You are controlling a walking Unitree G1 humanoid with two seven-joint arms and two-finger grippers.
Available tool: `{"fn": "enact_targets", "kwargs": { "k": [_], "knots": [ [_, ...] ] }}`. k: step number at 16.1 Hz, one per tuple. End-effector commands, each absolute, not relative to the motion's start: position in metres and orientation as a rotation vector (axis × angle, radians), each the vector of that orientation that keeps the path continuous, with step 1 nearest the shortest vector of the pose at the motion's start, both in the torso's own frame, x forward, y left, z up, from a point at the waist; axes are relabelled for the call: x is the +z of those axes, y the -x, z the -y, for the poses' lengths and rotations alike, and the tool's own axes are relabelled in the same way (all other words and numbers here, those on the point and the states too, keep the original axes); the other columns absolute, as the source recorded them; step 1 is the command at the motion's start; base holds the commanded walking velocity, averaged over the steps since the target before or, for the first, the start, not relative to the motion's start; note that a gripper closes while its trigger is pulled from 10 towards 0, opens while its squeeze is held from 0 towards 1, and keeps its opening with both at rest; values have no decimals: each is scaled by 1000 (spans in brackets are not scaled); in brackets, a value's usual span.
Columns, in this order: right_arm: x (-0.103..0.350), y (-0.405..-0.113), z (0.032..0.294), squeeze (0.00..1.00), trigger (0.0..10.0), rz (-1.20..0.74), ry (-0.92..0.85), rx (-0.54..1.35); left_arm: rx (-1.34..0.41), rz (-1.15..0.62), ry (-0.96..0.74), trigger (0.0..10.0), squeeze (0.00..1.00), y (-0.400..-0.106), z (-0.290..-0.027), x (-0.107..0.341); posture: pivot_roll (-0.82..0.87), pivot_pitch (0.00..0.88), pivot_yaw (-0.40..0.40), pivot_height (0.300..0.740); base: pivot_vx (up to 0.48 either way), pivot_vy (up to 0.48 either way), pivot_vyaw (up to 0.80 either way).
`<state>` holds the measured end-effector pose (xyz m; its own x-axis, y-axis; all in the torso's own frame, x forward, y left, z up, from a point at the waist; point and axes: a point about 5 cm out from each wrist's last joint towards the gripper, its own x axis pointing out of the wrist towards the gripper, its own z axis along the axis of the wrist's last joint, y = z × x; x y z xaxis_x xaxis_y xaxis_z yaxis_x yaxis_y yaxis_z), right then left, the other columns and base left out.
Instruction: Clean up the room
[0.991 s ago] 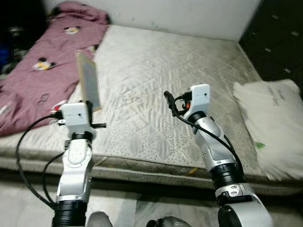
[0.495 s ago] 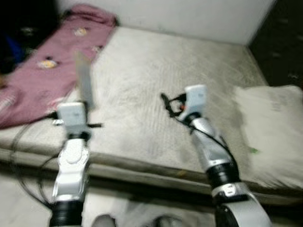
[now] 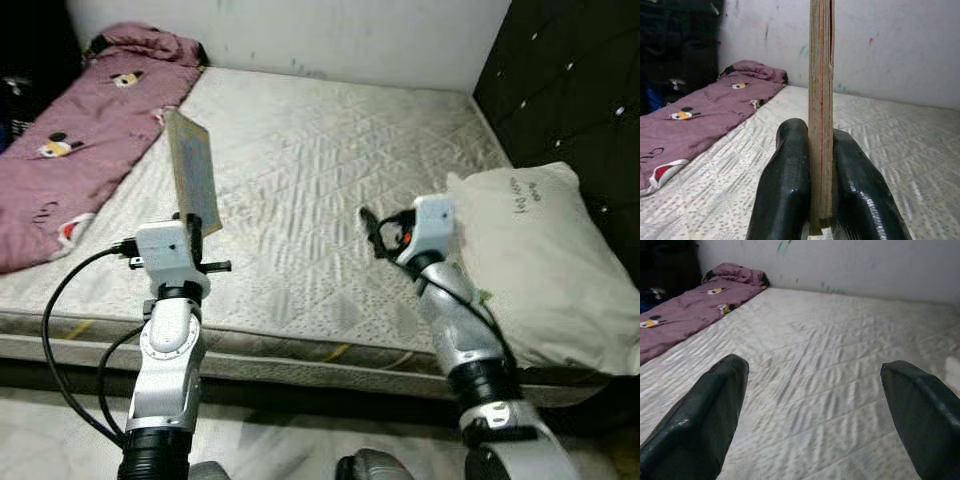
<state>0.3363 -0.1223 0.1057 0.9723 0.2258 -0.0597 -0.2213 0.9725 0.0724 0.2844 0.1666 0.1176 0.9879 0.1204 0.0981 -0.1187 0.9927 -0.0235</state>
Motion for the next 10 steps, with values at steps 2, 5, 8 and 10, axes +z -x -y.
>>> {"fn": "enact_targets", "kwargs": {
  "k": [2,5,8,10],
  "knots": [
    [116,-337,125,0,10000,-27,-70,202,47,130,35,10000,0,-287,-161,124,-101,0,-23,740,0,0,-587],
    [114,-332,130,0,10000,-27,-69,190,8,144,36,10000,0,-293,-158,129,-113,0,-26,740,0,0,-360],
    [111,-328,133,0,10000,-43,-55,190,14,132,54,10000,0,-290,-158,125,-112,0,-31,740,0,0,0],
    [110,-327,133,0,10000,-45,-55,191,12,130,52,10000,0,-286,-156,123,-106,0,-32,740,0,0,0]
  ]
}}
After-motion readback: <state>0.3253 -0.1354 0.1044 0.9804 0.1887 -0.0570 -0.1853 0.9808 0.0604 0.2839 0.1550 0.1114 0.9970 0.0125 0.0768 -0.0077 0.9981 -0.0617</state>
